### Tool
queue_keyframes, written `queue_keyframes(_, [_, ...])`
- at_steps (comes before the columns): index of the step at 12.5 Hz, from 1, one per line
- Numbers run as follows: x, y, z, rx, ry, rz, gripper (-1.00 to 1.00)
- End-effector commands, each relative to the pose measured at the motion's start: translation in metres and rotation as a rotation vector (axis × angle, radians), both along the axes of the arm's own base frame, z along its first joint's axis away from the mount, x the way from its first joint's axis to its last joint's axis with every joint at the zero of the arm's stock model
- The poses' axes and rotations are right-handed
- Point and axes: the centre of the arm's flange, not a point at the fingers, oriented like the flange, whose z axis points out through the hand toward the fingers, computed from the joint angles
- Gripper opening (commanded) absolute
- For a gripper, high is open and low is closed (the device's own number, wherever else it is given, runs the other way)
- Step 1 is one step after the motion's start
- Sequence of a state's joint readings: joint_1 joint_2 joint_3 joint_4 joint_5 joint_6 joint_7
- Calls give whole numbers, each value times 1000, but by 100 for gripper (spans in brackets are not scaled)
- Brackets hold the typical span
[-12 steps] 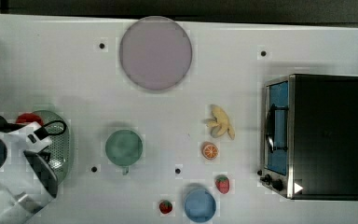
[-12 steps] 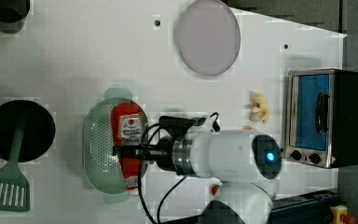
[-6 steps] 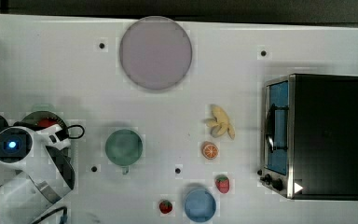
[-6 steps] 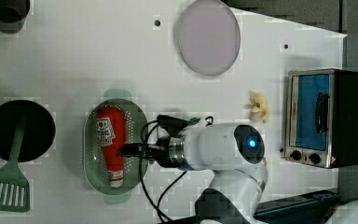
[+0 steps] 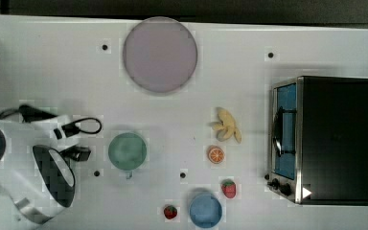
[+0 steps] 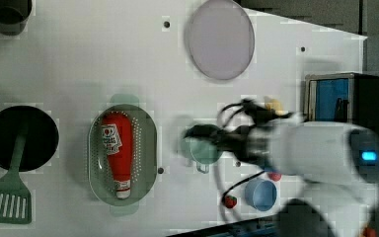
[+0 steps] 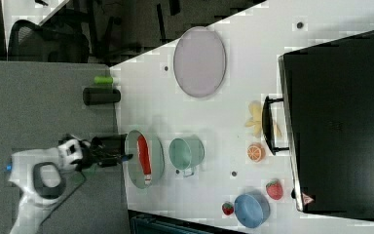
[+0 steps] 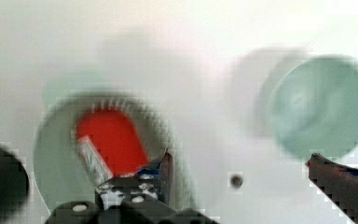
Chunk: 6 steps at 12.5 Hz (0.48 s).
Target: Pick Ketchup from the table and place it in strainer.
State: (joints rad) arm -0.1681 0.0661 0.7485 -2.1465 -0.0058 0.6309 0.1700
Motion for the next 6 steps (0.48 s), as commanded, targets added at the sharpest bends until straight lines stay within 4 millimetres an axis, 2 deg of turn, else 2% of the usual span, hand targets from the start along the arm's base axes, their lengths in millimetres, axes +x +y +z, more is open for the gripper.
queue_keyframes(1, [39,-95,66,-61,-62,-260,100])
queue_keyframes(4, [49,-189,123,-83,-84,-460,100])
queue_keyframes(6, [50,-241,151,-51,-66,-577,100])
